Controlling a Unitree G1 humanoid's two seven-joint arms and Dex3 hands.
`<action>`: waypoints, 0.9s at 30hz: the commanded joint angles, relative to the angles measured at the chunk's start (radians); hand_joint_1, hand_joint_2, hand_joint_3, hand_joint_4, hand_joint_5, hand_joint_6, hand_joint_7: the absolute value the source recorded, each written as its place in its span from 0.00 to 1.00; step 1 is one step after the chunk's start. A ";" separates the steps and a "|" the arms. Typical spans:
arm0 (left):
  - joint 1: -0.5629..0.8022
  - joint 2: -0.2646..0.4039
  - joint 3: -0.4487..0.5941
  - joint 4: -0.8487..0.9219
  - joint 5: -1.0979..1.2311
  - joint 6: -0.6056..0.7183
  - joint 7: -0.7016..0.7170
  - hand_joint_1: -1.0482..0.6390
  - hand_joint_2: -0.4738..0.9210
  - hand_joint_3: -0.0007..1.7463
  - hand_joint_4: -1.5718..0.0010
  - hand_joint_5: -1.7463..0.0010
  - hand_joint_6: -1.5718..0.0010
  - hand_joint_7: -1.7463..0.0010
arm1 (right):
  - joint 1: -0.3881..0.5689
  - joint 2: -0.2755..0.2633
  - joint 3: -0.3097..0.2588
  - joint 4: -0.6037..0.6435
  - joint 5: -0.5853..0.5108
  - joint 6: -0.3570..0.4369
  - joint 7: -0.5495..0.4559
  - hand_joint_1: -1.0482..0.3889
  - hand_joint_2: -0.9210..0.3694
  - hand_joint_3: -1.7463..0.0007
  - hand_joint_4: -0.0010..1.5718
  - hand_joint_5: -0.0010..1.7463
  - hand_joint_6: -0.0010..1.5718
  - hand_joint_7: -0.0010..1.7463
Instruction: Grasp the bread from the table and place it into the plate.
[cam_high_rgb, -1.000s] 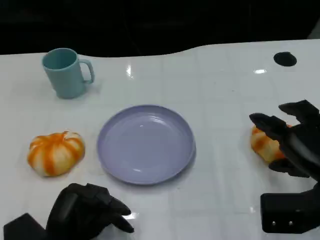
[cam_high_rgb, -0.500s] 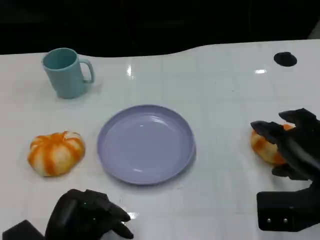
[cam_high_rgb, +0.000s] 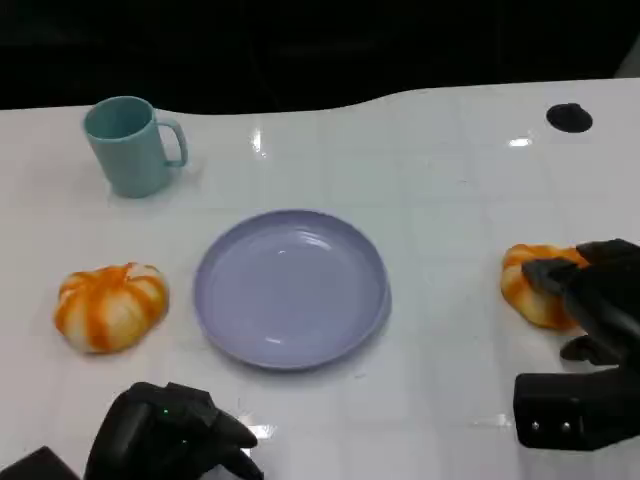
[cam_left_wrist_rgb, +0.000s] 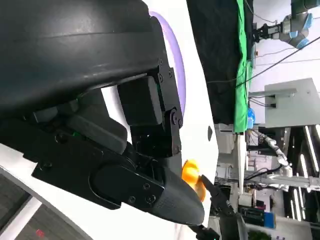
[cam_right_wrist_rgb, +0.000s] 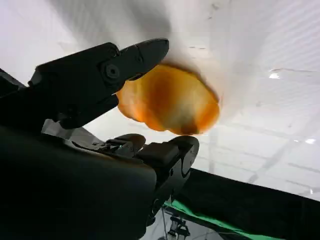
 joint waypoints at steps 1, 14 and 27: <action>0.000 0.017 0.006 -0.005 -0.013 0.001 -0.010 0.00 0.98 0.00 0.03 0.71 0.00 0.86 | -0.052 0.012 0.016 0.078 0.016 0.015 -0.023 0.46 0.10 0.99 0.25 0.04 0.28 0.00; -0.004 0.009 0.003 -0.004 -0.007 0.007 0.001 0.00 0.98 0.00 0.02 0.71 0.00 0.86 | -0.160 0.059 0.029 0.353 0.134 -0.124 -0.180 0.62 0.06 1.00 0.72 0.07 0.59 0.04; -0.009 0.009 0.006 0.002 -0.006 0.005 0.002 0.00 0.98 0.00 0.03 0.71 0.00 0.86 | -0.186 0.054 0.049 0.469 0.186 -0.303 -0.369 0.75 0.05 1.00 0.55 0.99 0.70 0.52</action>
